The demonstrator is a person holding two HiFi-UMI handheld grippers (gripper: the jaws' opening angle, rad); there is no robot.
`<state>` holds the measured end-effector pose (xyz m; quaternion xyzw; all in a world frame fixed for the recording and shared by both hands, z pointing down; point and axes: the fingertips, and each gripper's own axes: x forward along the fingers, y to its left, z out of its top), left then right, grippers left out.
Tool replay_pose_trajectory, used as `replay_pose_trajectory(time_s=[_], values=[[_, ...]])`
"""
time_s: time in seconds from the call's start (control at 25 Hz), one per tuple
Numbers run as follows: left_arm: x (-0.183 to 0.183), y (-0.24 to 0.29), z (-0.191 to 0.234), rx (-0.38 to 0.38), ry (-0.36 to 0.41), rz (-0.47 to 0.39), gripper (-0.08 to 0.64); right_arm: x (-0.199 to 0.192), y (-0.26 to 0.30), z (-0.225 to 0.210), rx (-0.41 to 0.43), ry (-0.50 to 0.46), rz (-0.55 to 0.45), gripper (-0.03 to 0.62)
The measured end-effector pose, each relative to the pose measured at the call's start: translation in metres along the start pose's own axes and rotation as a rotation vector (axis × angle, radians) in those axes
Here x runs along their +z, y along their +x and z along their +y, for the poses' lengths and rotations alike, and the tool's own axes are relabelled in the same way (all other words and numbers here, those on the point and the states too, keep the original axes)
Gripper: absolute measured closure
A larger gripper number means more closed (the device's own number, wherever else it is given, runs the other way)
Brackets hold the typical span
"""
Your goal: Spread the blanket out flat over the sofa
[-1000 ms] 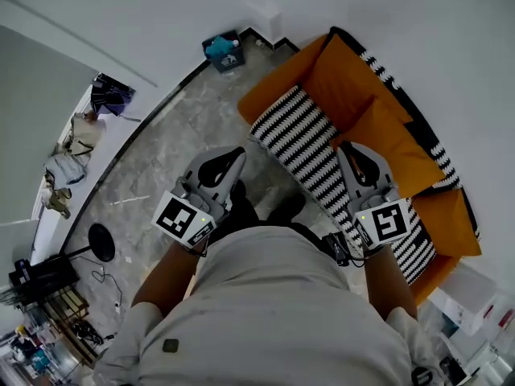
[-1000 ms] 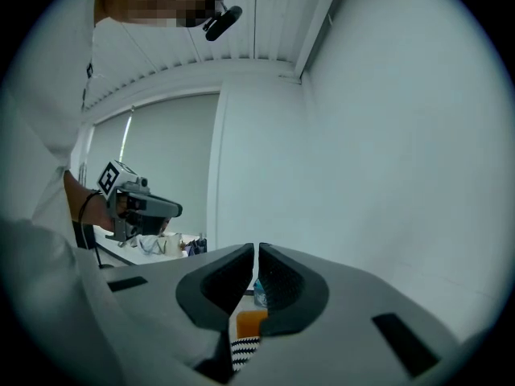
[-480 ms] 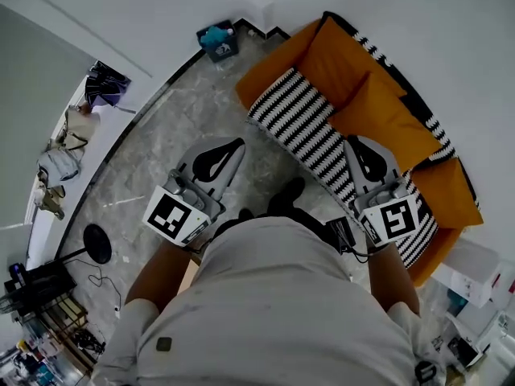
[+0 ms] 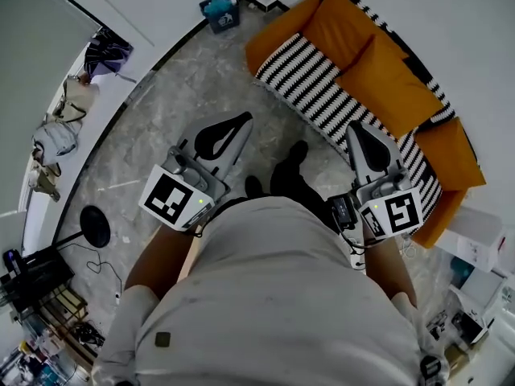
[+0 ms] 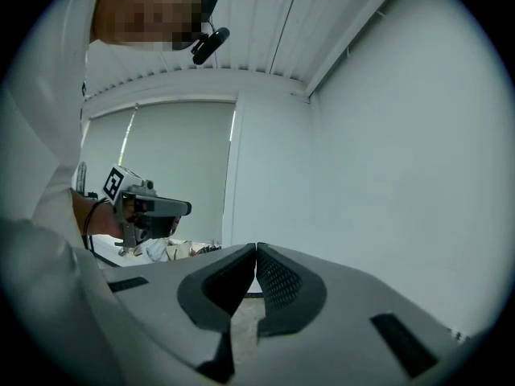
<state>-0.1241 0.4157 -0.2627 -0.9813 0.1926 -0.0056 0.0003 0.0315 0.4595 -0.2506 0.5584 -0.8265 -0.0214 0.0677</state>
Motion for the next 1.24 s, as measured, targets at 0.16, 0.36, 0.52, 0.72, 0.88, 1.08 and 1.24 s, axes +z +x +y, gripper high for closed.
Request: replay_pose_trajectory(time_s=[0.16, 0.36, 0.52, 0.72, 0.88, 1.08, 1.24], values=[[0.002, -0.023, -0.009, -0.008, 0.004, -0.005, 0.551, 0.005, -0.017, 0.027, -0.018, 0.000, -0.011, 0.563], [0.005, -0.031, -0.015, -0.011, 0.006, -0.013, 0.551, 0.007, -0.027, 0.043, -0.017, -0.002, -0.015, 0.563], [0.008, -0.038, -0.015, -0.012, 0.010, -0.024, 0.551, 0.009, -0.024, 0.053, -0.011, -0.008, -0.019, 0.564], [0.009, -0.043, -0.012, -0.004, 0.006, -0.033, 0.551, 0.012, -0.020, 0.059, -0.003, -0.015, -0.023, 0.564], [0.010, -0.045, -0.007, -0.004, 0.003, -0.038, 0.551, 0.014, -0.015, 0.061, -0.005, -0.018, -0.020, 0.563], [0.008, -0.039, -0.005, -0.006, -0.002, -0.039, 0.551, 0.009, -0.011, 0.057, -0.004, -0.010, -0.011, 0.565], [0.009, -0.035, -0.002, -0.011, 0.002, -0.038, 0.551, 0.011, -0.004, 0.054, -0.004, -0.009, -0.017, 0.565]])
